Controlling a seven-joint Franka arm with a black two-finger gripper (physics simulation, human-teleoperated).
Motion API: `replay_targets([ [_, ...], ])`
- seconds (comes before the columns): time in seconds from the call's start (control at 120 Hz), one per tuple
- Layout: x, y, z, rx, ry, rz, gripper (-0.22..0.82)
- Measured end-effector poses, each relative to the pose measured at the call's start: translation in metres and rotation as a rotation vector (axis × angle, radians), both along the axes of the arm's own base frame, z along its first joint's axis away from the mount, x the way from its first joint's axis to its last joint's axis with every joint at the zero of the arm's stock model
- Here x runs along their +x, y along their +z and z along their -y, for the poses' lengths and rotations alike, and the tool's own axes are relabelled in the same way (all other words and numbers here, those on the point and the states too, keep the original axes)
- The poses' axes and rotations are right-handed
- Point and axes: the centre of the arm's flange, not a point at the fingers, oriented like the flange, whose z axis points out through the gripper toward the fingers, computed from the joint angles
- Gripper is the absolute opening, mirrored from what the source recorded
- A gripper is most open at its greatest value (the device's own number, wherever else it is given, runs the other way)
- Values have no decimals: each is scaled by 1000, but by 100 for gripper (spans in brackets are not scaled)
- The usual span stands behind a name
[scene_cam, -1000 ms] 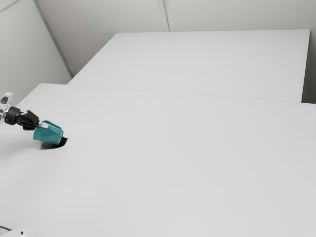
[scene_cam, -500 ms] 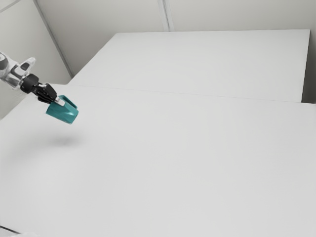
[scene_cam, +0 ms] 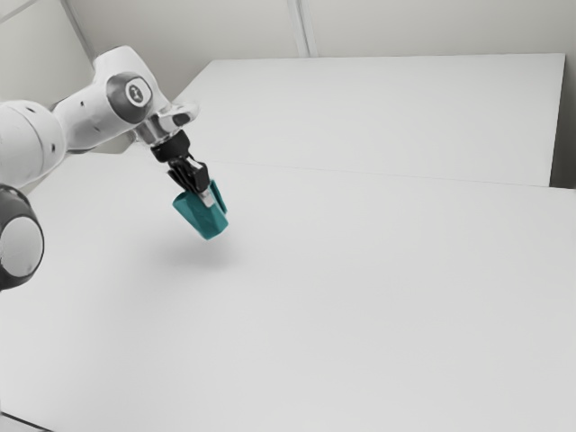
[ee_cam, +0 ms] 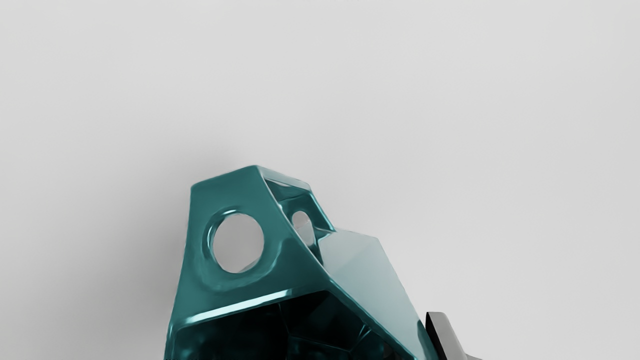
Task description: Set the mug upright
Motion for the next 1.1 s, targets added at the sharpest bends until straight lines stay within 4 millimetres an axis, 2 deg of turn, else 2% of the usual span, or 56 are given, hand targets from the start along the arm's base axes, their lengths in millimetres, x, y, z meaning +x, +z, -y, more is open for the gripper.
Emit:
replay_targets([
  [0.075, 1, -12, 32, 77, -32, 2, -18],
  [0.192, 2, -27, 62, 188, -51, 15, -18],
  [0.408, 3, -41, 97, 356, -68, 74, -18],
  [0.733, 13, -59, 104, 447, 18, 159, -18],
  [1.1, 25, -81, 94, 418, 158, 181, -18],
])
